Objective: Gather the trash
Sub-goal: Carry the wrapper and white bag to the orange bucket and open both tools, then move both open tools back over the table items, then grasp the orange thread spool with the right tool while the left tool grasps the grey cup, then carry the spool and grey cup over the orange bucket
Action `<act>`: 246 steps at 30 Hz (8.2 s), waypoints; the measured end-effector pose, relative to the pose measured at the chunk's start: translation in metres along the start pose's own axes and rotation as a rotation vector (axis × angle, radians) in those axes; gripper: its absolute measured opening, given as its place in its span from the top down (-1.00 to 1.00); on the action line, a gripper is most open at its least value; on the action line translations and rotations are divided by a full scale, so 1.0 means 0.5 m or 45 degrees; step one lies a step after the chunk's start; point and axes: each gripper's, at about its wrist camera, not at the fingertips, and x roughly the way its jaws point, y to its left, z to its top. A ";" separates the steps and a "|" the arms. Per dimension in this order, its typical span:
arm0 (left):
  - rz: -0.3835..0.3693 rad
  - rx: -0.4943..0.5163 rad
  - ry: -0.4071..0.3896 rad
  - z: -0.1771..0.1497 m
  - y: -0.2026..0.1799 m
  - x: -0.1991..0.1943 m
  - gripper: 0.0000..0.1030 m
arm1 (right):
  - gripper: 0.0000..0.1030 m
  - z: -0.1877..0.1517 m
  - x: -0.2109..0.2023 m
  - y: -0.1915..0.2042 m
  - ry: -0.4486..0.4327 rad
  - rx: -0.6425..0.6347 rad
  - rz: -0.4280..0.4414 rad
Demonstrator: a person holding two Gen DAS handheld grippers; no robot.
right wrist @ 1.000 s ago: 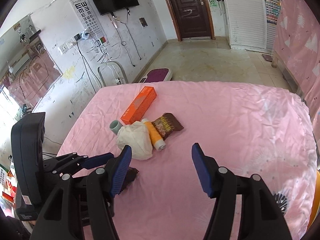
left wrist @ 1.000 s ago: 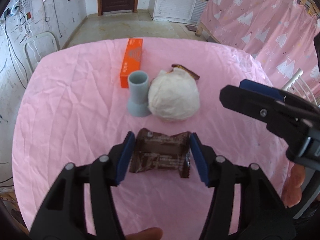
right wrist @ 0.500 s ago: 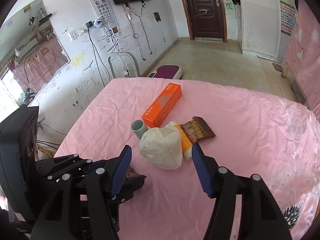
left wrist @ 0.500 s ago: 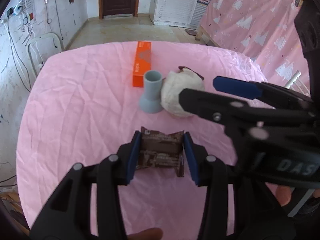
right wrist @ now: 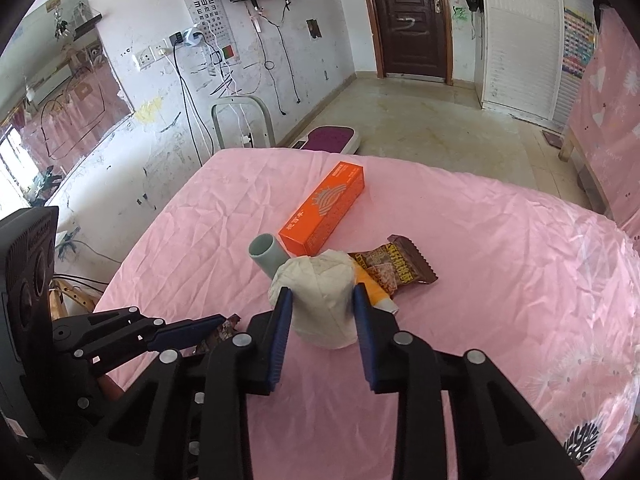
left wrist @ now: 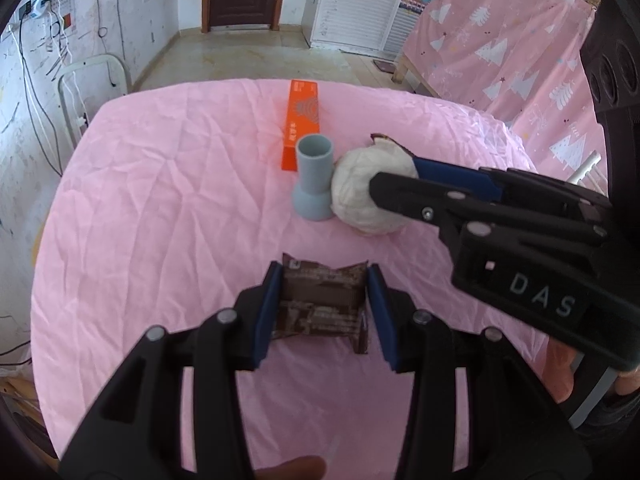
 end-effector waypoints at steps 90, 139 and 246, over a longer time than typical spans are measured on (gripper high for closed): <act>-0.411 0.602 0.046 0.051 -0.789 0.119 0.11 | 0.58 -0.473 -0.451 -0.733 -0.425 0.920 -0.194; -0.034 0.115 -0.251 0.132 -0.241 -0.062 0.10 | 0.37 -0.088 -0.209 -0.308 -0.198 0.360 -0.049; -0.037 0.429 -0.106 0.091 -0.563 -0.013 0.65 | 0.92 -0.308 -0.436 -0.477 -0.435 0.425 -0.231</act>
